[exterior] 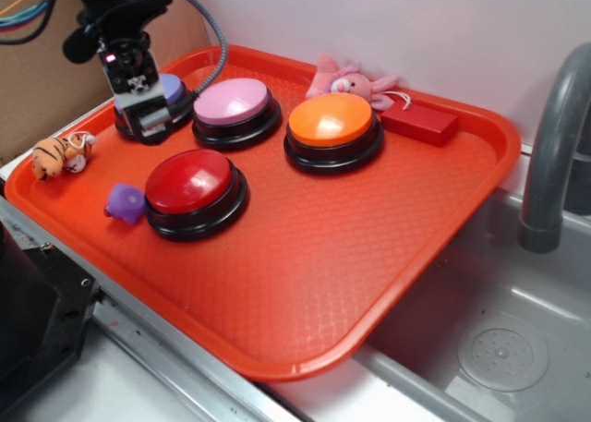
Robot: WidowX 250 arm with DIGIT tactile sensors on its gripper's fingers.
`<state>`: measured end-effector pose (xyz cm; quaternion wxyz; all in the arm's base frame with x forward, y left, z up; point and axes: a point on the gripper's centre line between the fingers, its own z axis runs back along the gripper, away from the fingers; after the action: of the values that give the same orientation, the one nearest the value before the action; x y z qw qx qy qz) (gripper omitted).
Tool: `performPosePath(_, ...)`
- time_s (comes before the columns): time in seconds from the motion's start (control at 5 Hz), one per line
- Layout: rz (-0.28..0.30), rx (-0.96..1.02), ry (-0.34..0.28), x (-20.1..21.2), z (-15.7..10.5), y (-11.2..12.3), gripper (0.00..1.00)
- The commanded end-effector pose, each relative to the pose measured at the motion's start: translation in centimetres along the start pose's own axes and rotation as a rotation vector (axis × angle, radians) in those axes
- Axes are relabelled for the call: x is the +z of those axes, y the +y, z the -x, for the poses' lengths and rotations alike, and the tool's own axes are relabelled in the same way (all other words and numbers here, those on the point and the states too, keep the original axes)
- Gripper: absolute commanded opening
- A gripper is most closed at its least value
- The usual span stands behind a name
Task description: Push the red button.
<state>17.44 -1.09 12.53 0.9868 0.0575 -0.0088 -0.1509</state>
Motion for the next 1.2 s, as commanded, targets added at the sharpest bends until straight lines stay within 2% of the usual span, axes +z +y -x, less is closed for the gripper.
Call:
performPosePath(0.0, 0.009, 0.007, -0.005, 1.4, -0.8, 0.1, 1.00)
performPosePath(0.4, 0.025, 0.031, 0.006, 2.8, 0.0, 0.1, 1.00)
performPosePath(0.6, 0.051, 0.033, 0.033, 2.8, 0.2, 0.2, 1.00)
performPosePath(1.0, 0.054, 0.061, 0.035, 3.9, 0.9, 0.4, 1.00)
